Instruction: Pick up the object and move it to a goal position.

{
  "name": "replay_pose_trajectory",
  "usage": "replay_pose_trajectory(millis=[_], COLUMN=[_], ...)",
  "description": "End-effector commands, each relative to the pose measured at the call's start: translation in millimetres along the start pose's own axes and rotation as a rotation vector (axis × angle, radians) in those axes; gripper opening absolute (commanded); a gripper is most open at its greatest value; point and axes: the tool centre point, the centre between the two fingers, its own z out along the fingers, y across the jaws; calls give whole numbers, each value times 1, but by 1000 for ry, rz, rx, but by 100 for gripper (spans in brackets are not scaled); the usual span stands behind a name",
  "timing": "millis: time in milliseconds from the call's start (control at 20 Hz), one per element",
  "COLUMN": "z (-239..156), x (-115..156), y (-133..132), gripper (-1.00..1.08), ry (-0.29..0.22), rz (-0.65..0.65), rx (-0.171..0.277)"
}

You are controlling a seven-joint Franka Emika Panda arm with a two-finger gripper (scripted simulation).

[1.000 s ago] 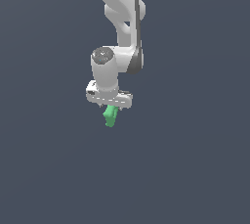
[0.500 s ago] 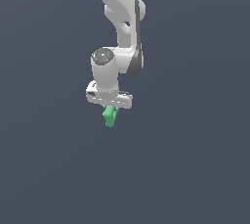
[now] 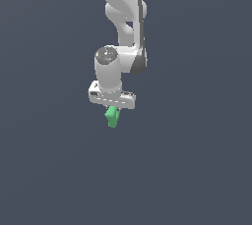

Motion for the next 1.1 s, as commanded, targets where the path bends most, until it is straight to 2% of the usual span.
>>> replay_pose_trajectory(millis=[0,300,1050], z=[-8,-38,-131], x=[2,11,42], y=[-11,-52,-183], gripper=[-100,-100,-100], ry=[1,2,1], rz=[-1,-1,0], rx=[0,-1,-1])
